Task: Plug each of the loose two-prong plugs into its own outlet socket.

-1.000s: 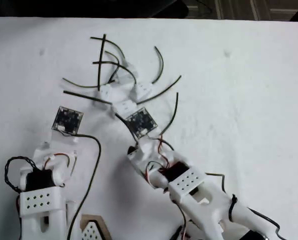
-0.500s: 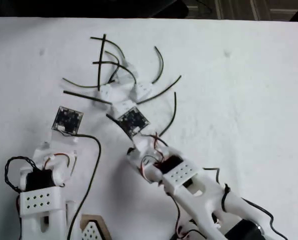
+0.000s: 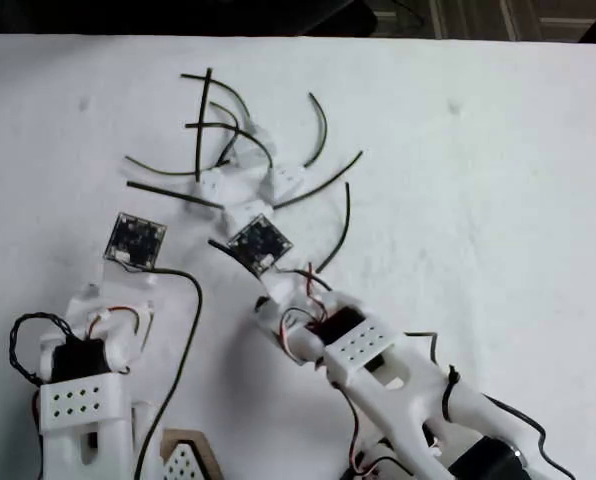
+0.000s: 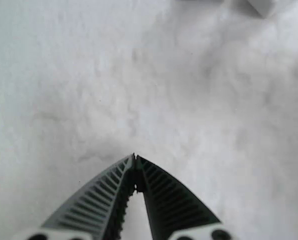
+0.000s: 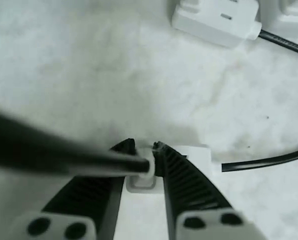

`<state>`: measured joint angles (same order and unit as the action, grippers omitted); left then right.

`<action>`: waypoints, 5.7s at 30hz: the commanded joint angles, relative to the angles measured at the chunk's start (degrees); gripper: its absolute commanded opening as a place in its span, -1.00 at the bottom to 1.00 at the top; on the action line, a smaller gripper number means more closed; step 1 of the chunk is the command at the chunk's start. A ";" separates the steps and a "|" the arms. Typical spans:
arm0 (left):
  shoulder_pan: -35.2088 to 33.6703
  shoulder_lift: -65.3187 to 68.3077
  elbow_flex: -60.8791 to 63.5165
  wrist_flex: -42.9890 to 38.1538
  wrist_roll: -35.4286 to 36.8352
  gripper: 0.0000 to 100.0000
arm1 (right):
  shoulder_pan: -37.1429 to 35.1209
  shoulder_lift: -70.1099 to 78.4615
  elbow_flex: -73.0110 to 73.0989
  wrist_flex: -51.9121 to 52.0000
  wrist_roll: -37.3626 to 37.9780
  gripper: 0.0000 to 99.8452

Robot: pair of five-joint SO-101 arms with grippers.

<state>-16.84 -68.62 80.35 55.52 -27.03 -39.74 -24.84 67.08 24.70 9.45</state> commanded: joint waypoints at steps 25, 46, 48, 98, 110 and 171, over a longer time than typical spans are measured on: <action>-0.04 -1.27 0.70 -1.14 -0.62 -0.95 | -0.04 -20.53 1.49 13.85 0.18 -0.90; -0.04 -1.27 0.88 -1.14 -0.62 -0.95 | 17.36 -20.35 -8.79 0.92 5.10 -0.96; -0.04 -1.27 0.88 -1.14 -0.62 -0.95 | 18.07 -18.42 -13.19 1.10 5.19 -0.96; 0.66 -1.45 1.85 -4.84 -0.09 -0.95 | 11.82 -42.59 -4.13 29.41 -1.67 -0.96; 3.82 -28.26 10.11 2.37 5.89 -0.96 | 15.69 -66.95 17.93 29.76 -9.14 -0.96; 8.57 -35.03 16.62 13.71 5.54 -0.95 | 40.92 -78.20 29.80 47.78 -8.79 -0.96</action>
<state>-9.01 -103.34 97.23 69.85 -21.76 0.88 -102.55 96.26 72.18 0.84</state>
